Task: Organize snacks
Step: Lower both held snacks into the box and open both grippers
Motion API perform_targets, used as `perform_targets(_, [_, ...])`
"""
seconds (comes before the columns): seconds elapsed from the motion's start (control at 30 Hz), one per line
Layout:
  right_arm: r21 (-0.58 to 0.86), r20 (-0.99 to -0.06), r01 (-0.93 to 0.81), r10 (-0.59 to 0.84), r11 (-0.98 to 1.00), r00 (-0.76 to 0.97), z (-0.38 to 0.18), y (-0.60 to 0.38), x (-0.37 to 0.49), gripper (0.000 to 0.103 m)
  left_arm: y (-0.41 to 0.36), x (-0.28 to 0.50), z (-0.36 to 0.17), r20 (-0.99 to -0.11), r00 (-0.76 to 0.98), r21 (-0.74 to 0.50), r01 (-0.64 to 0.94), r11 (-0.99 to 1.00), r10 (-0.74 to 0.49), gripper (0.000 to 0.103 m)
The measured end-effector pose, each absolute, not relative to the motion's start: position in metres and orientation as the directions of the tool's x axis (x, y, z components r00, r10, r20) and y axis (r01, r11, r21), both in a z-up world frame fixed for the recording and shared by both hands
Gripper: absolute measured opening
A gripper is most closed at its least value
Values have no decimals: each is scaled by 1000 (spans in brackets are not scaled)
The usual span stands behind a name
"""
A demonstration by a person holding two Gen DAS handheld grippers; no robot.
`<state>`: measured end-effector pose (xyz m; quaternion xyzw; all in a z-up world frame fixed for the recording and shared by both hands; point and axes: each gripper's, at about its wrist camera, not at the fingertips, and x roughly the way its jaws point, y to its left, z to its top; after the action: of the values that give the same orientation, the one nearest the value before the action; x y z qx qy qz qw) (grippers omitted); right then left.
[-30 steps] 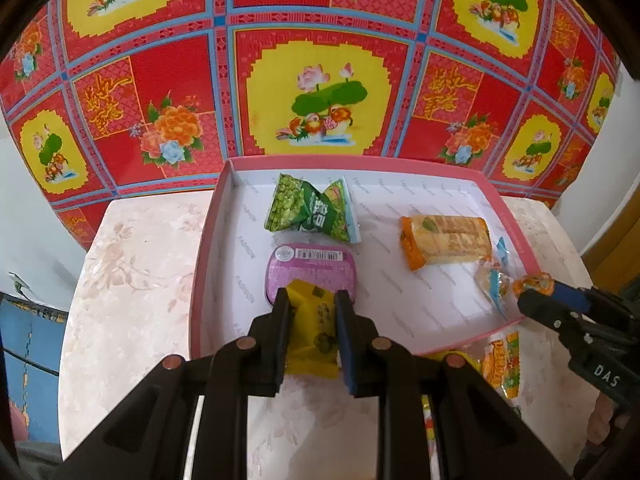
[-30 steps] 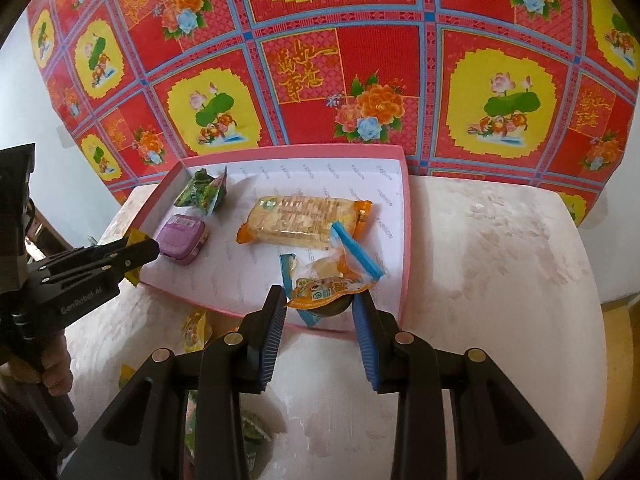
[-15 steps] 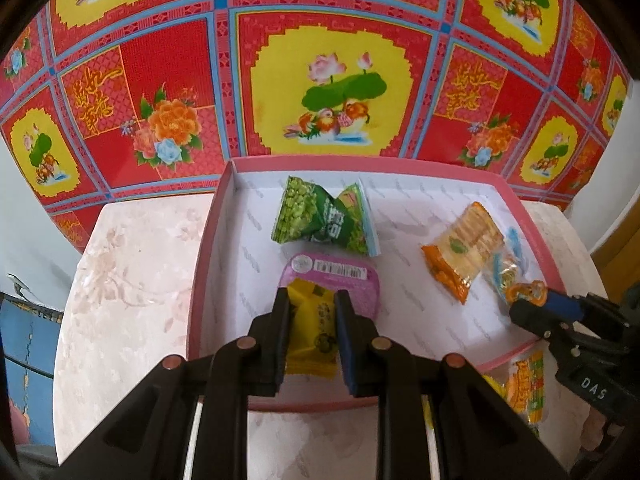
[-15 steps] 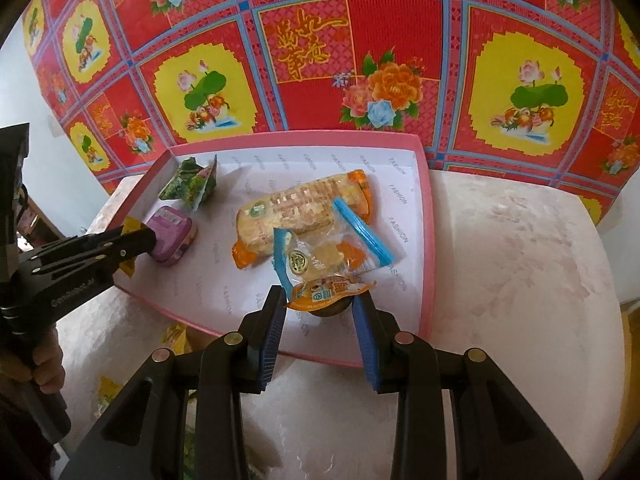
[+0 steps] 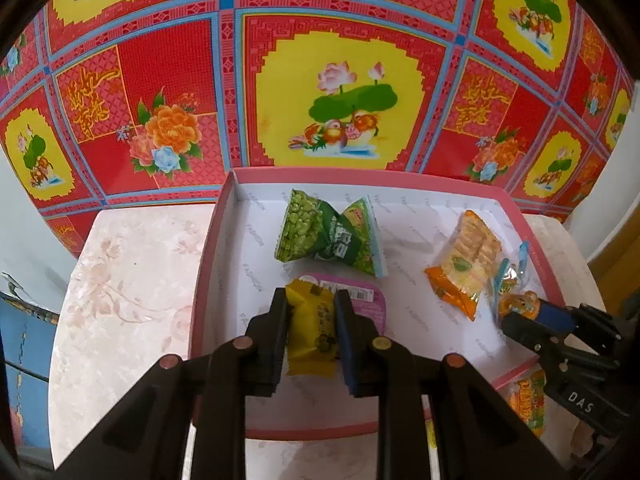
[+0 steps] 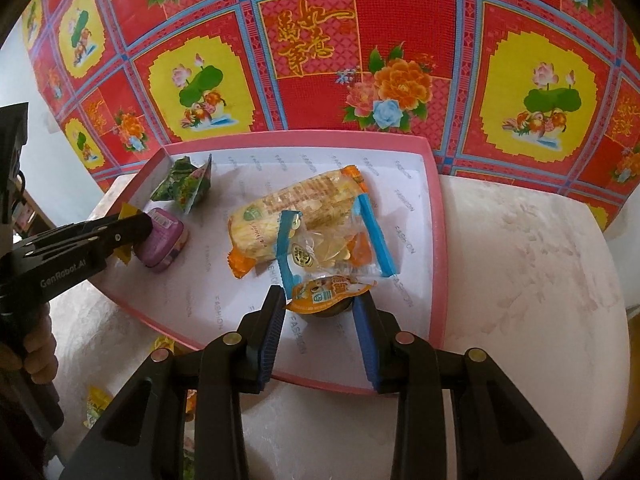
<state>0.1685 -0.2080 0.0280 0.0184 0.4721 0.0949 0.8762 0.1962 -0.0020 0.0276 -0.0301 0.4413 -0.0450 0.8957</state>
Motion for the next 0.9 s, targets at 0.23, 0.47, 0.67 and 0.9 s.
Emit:
perform_targets(0.23, [156, -820, -134, 204, 979, 535, 31, -212, 165, 40, -3, 193, 33, -797, 595, -92, 47, 995, -101, 48])
perform_targets(0.47, [152, -812, -109, 187, 982, 553, 39, -215, 158, 44, -7, 184, 40, -798, 592, -87, 69, 994, -110, 55])
perform_targets(0.67, [162, -802, -96, 188, 982, 566, 46, -218, 149, 45, -5, 172, 49, -796, 597, -72, 71, 995, -101, 55])
perform_targets(0.9, [169, -790, -118, 206, 979, 577, 56, -215, 135, 45, -4, 156, 57, -795, 599, -72, 69, 995, -99, 55])
